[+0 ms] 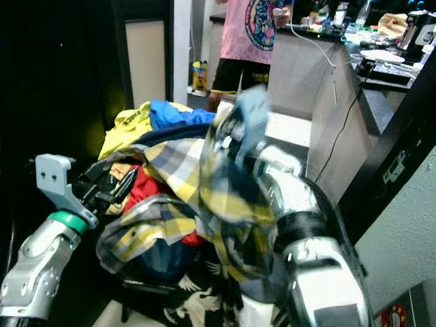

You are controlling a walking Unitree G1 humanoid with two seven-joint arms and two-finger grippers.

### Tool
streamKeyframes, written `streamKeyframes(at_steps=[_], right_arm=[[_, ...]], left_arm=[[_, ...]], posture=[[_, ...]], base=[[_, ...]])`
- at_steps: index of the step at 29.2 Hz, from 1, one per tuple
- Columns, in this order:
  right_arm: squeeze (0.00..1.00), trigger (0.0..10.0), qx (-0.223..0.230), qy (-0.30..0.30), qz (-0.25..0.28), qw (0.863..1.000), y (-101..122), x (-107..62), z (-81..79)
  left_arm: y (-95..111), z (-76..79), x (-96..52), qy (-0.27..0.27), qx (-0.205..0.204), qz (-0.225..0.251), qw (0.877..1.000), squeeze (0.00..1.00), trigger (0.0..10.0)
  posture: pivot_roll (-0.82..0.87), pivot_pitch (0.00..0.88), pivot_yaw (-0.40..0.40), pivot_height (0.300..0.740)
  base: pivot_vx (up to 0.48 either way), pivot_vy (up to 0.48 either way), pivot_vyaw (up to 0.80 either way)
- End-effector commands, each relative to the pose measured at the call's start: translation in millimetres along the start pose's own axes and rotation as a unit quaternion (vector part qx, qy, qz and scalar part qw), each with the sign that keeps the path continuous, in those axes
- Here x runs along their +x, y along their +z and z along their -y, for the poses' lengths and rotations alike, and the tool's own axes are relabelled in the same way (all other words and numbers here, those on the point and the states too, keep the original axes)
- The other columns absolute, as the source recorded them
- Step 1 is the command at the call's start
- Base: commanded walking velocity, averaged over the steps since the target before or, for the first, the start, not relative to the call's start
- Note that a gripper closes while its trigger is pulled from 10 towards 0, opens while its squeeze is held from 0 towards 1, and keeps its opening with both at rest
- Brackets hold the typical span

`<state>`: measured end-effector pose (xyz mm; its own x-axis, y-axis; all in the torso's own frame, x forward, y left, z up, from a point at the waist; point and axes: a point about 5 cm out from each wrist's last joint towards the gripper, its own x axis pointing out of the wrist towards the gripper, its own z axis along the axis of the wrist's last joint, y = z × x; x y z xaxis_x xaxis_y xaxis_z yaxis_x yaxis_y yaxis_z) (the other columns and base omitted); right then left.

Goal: Clothes washing

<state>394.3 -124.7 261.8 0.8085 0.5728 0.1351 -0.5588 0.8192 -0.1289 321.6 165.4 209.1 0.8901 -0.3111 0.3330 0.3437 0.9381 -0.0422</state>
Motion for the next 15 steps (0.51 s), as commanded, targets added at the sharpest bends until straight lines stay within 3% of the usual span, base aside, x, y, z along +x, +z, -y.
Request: streamKeyframes(at_steps=[1,6,10,15], right_arm=[[0.00,10.0,0.005,-0.018,0.031,0.999,14.0,-0.9,0.7],[0.00,10.0,0.013,-0.028,0.043,0.999,18.0,-2.8,-1.0],[0.00,10.0,0.027,-0.053,0.068,0.996,34.3,-6.1,3.3],[0.00,10.0,0.033,-0.099,0.125,0.987,64.9,-13.0,20.9]], left_arm=[[-2.9,2.5,-1.3,0.000,0.003,-0.007,1.000,0.00,10.0],[-2.8,3.2,-1.0,0.004,0.002,-0.005,1.000,0.00,10.0],[-3.1,4.6,-1.5,0.005,0.000,-0.005,1.000,0.00,10.0],[-2.4,3.5,-1.7,0.011,0.001,-0.002,1.000,0.00,10.0]], posture=[[-0.03,0.018,0.000,0.740],[-0.03,0.020,0.003,0.740],[-0.03,0.020,0.002,0.740],[-0.03,0.013,-0.004,0.740]], base=[[0.000,0.000,0.00],[0.000,0.000,0.00],[0.000,0.000,-0.73],[0.000,0.000,-0.80]])
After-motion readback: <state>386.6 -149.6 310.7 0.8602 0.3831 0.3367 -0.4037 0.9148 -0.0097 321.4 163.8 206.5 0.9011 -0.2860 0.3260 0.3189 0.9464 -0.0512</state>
